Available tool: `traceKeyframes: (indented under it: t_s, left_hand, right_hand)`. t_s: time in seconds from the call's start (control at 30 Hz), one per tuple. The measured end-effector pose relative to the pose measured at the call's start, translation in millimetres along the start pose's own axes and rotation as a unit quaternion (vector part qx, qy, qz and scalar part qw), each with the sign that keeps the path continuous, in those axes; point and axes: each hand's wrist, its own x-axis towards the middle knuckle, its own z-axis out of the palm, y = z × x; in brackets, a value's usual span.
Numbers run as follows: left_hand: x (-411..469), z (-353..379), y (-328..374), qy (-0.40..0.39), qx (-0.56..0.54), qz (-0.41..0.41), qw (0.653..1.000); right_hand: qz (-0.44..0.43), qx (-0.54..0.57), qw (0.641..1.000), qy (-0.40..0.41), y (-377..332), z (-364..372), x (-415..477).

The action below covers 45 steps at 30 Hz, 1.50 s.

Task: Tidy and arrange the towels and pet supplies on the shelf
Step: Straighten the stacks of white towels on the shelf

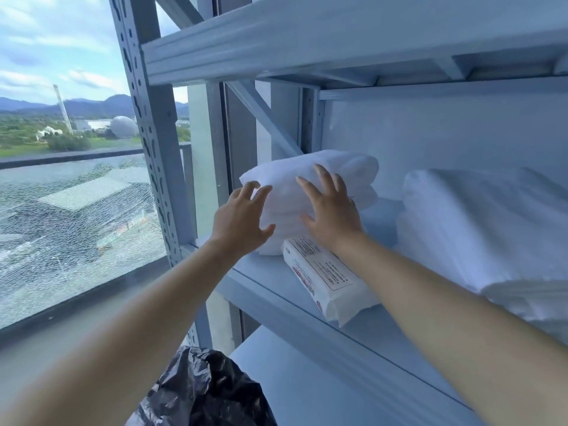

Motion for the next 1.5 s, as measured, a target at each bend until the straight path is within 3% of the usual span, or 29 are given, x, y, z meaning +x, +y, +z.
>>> traceKeyframes:
  t_s: [0.3, 0.73, 1.07, 1.5]
  left_hand:
    - [22.0, 29.3, -8.5, -0.025, -0.038, 0.028, 0.999]
    - [23.7, 53.9, -15.9, 0.06, -0.108, 0.082, 0.989]
    - [22.2, 42.6, -34.3, -0.031, -0.086, 0.124, 0.988]
    - [21.4, 46.3, -30.7, -0.035, -0.039, 0.121, 0.991]
  right_hand:
    - [0.013, 0.014, 0.999, -0.045, 10.0, 22.4, 21.5]
    - [-0.007, 0.046, 0.999, -0.012, 31.7, 48.1, 33.7]
    - [-0.005, 0.073, 0.997, -0.011, 36.7, 44.7, 30.2]
    - [-0.004, 0.028, 0.999, -0.026, 20.1, 32.1, 26.9]
